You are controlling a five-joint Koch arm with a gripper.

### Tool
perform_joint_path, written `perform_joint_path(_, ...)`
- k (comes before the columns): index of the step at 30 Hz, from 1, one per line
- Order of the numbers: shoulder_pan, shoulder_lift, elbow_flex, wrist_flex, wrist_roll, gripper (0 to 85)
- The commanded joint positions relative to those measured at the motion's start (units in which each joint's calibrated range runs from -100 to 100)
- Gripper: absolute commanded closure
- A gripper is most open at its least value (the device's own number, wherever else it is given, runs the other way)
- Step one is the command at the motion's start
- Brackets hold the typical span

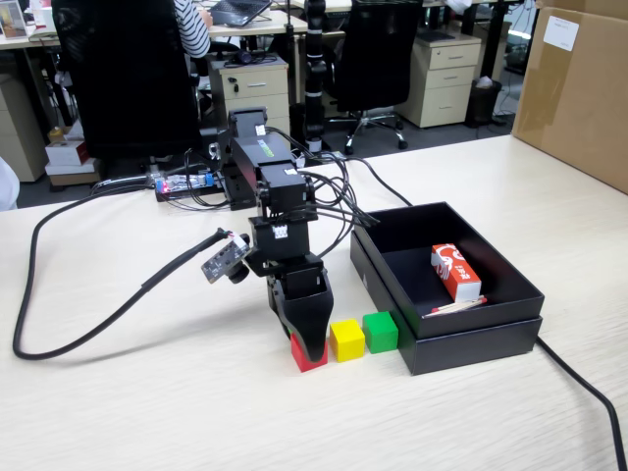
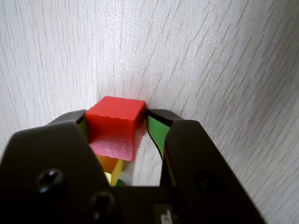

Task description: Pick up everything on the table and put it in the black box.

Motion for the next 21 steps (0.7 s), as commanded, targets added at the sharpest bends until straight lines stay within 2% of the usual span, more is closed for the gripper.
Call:
perform_joint_path(1, 0.3, -1.5, 4.4, -0.4, -0.3, 68.2)
perform_joint_path(5, 0.2, -2.1, 4.3, -0.9, -0.2, 84.7)
perform_joint_path(8, 0.1, -5.5, 4.0, -3.7, 0.0, 84.6)
perform_joint_path(13, 0.9, -30.0, -5.8, -5.3, 0.6, 84.7)
perform_joint_path(14, 2.0, -37.8, -8.1, -5.3, 0.6, 84.7)
perform_joint_path(19, 6.0, -48.4, -10.7, -5.6, 1.5, 84.7)
perform_joint_path(21, 9.2, -50.1, -11.0, -5.9, 2.5, 84.6)
